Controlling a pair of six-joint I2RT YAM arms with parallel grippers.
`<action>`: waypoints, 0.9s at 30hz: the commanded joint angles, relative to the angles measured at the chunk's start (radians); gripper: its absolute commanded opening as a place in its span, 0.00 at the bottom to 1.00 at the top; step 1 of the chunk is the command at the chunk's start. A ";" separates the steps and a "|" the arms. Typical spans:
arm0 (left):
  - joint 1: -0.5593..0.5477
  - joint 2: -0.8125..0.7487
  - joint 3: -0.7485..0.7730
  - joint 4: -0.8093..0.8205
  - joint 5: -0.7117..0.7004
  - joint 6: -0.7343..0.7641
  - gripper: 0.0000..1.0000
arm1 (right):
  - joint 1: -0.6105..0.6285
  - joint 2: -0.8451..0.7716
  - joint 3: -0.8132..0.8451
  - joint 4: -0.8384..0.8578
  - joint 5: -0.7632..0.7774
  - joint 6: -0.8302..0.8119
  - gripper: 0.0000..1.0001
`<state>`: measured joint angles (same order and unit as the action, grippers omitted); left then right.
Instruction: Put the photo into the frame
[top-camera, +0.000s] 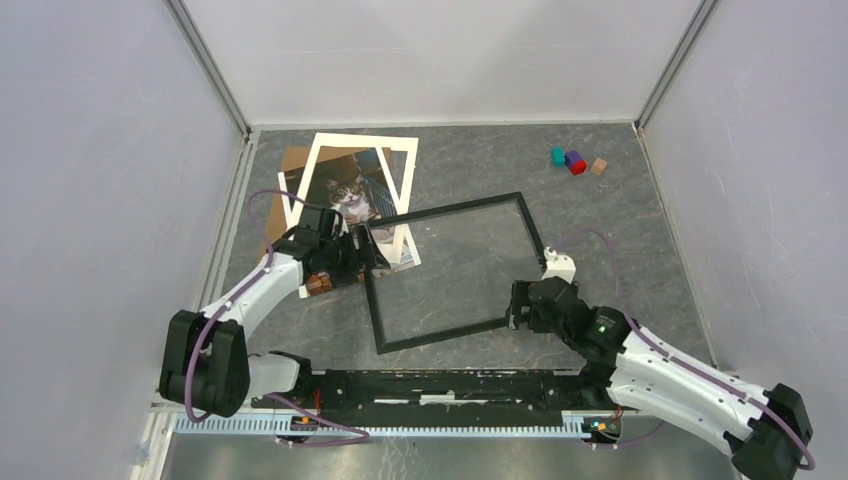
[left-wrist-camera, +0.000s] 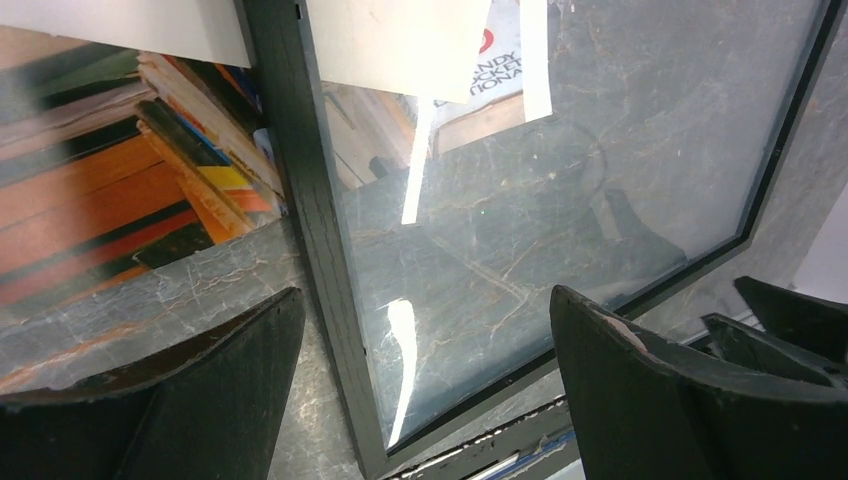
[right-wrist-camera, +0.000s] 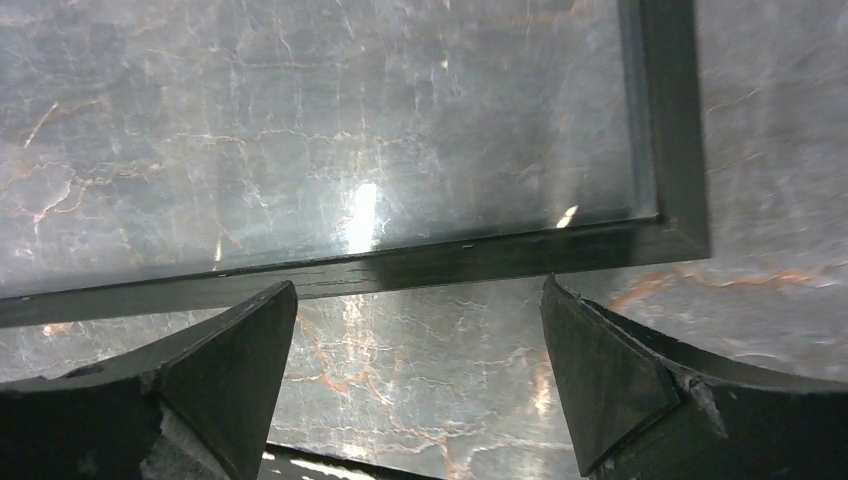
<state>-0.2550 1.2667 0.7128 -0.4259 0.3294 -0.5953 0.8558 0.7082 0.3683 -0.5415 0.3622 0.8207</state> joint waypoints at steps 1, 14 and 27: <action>-0.007 -0.042 -0.013 -0.031 -0.039 0.038 0.98 | 0.004 -0.028 0.140 -0.103 0.072 -0.196 0.97; -0.074 0.002 -0.063 0.039 -0.047 -0.038 0.92 | -0.480 0.328 0.295 0.308 -0.261 -0.608 0.95; -0.117 0.089 -0.070 0.095 -0.092 -0.082 0.96 | -0.846 0.677 0.340 0.440 -0.639 -0.665 0.98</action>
<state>-0.3672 1.3205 0.6434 -0.3824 0.2657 -0.6308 0.0261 1.3312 0.7021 -0.2058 -0.1677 0.1761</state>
